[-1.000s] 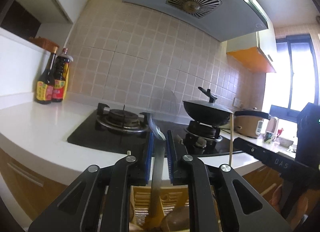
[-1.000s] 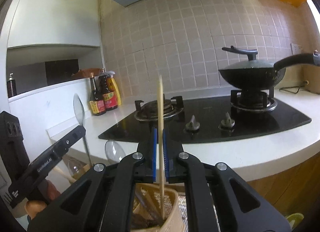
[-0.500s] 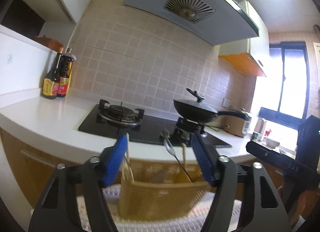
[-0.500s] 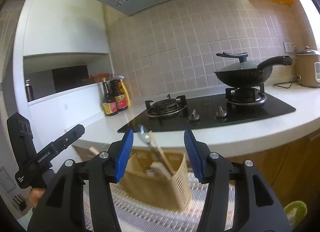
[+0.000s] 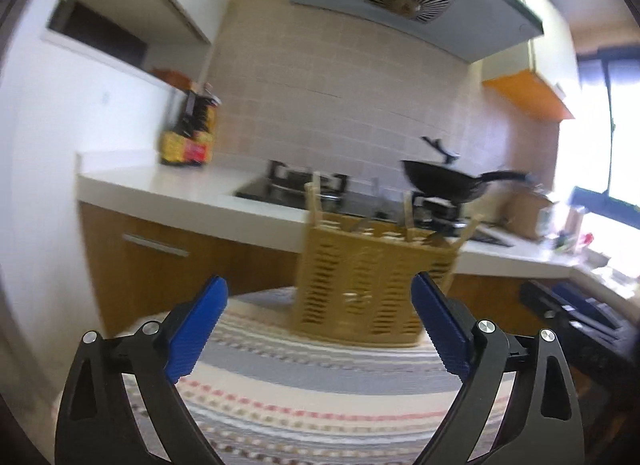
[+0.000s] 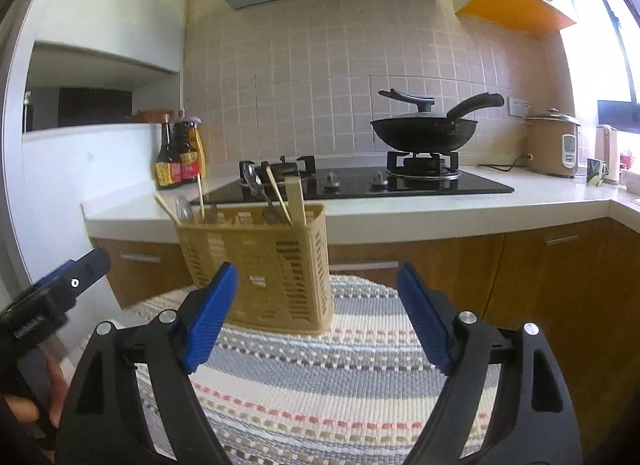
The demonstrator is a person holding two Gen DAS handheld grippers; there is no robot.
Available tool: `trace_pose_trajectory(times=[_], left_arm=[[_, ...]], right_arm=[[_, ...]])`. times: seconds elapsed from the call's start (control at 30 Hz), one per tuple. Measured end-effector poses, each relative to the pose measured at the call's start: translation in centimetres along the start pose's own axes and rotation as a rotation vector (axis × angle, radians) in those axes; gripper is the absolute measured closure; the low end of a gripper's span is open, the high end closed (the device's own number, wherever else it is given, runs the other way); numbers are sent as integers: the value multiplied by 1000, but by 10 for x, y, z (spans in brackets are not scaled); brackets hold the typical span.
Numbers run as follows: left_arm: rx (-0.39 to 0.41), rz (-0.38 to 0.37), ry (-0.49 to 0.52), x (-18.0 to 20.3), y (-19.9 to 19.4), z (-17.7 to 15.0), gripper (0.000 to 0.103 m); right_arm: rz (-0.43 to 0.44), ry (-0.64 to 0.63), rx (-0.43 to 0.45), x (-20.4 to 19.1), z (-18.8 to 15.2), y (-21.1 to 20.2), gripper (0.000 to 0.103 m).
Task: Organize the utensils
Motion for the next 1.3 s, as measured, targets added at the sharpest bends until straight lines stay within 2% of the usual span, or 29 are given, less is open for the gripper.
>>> trace_pose_trajectory(times=[0.03,0.2,0.27,0.4,0.6,1.3], left_arm=[[16,29,22,-1,0,-5,13],[12,40,36,-5,5,-13,11],[6,58,54,-6,11,-13,11],[-27,80,74,-6,17,-22,11],[-18,102,127,2,15,-24,8],[-27,119,143,4,14,-26,8]], right_arm=[[5,-2,-8,0,-5,3,25],[-14,-26,-41,8,-17,18,25],[3,-3,-68,9,-21,26,25],[-7,-12,-59,7,-21,25,25],[-1,-39,-70,1,-23,26,24],[2,-38,-98,0,-27,32,23]])
Point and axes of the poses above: each gripper's, at about its wrist camera, not at the fingertips, and y roughly the way its jaws point, x to its right, z to its top, the point moved 10 cm from there along y, roughly the way its jaws point, and after that the axes turned 11 degrees about z, right-handed, at the moved point
